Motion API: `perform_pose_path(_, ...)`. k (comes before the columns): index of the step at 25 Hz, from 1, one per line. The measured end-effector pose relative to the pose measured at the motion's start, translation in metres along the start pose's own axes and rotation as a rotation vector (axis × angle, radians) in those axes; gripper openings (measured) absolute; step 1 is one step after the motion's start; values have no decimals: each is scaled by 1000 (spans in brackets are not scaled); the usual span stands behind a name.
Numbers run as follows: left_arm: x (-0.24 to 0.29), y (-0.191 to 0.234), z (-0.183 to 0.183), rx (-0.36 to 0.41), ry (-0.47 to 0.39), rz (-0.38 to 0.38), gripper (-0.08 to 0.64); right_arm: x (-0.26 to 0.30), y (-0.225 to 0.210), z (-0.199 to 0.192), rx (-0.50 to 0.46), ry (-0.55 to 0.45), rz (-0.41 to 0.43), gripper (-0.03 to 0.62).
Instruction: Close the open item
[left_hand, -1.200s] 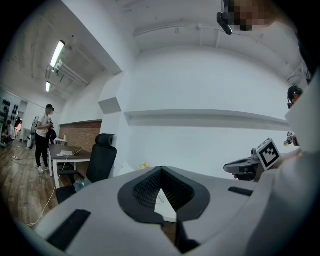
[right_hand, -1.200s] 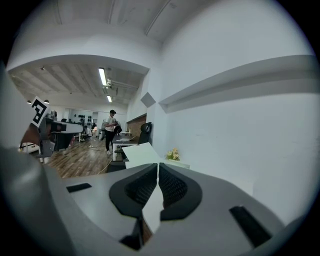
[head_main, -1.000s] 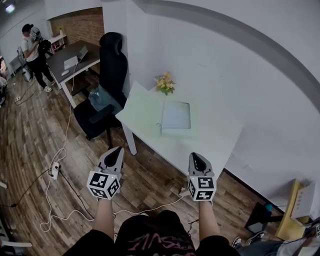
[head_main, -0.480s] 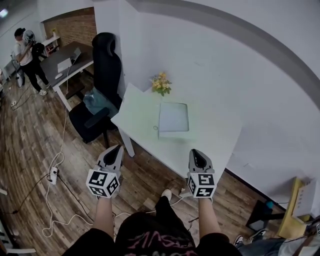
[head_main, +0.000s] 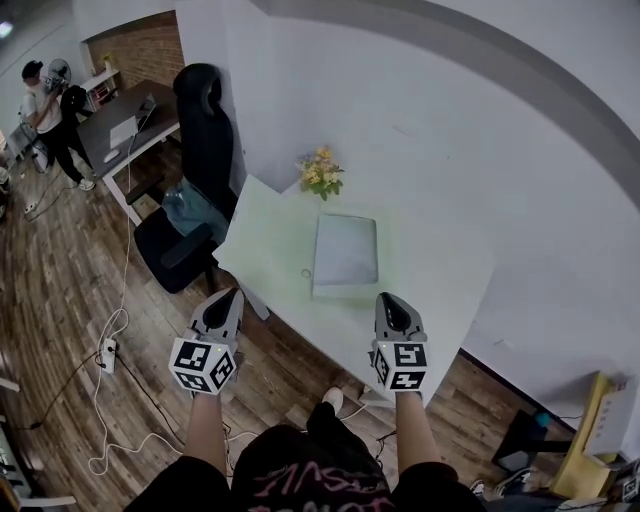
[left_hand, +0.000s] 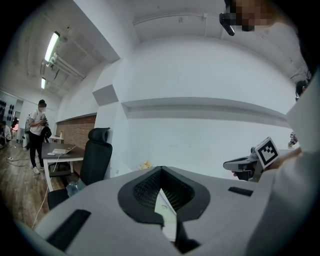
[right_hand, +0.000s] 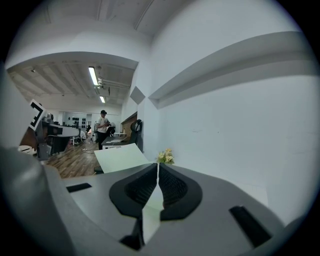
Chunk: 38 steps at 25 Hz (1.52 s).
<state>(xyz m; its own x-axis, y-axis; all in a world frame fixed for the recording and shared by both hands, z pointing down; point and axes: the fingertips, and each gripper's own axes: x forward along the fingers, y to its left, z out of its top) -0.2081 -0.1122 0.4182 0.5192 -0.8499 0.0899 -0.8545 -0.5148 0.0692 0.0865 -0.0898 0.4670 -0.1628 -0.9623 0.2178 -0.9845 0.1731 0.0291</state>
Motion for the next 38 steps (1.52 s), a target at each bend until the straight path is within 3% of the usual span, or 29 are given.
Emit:
perform_pose_path(11, 82, 10, 6, 6, 34, 89, 12, 94, -48, 11, -1, 28, 102, 28)
perform_pose_path(26, 75, 51, 10, -9, 39, 198, 12, 131, -29, 19, 2, 40, 176, 28)
perform_pose_path(38, 94, 113, 12, -9, 47, 156, 14, 172, 1, 28, -6, 64, 148, 28)
